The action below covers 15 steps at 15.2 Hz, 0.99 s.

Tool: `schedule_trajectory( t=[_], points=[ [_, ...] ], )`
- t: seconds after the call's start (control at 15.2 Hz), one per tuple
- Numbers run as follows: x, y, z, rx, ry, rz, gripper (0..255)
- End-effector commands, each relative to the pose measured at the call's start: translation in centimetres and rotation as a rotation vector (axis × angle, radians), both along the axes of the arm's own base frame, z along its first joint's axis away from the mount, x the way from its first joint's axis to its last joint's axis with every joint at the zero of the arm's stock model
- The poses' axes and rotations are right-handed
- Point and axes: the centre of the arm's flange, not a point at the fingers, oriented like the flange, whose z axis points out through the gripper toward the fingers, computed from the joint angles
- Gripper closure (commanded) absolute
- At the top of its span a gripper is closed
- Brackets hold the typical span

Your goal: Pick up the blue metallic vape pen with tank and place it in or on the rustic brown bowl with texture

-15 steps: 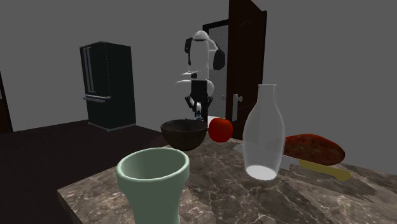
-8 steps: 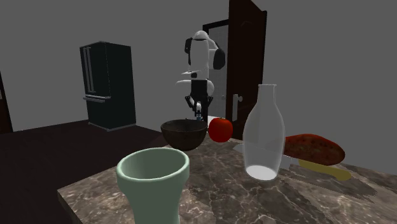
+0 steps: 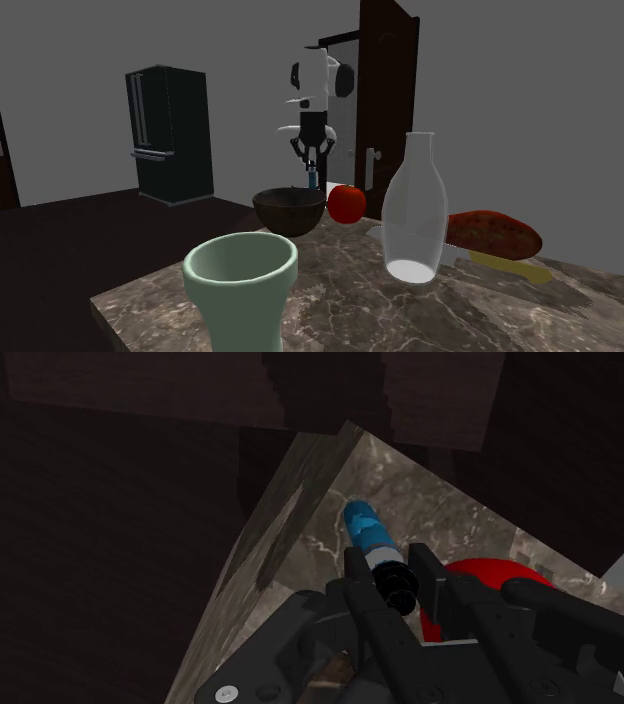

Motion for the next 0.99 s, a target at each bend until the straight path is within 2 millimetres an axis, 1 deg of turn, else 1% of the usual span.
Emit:
schedule_trajectory(
  t=[0.0, 0.92],
  points=[
    [0.1, 0.1, 1.2, 0.000, 0.000, 0.000, 255],
    [0.1, 0.1, 8.6, 0.000, 0.000, 0.000, 255]
  ],
)
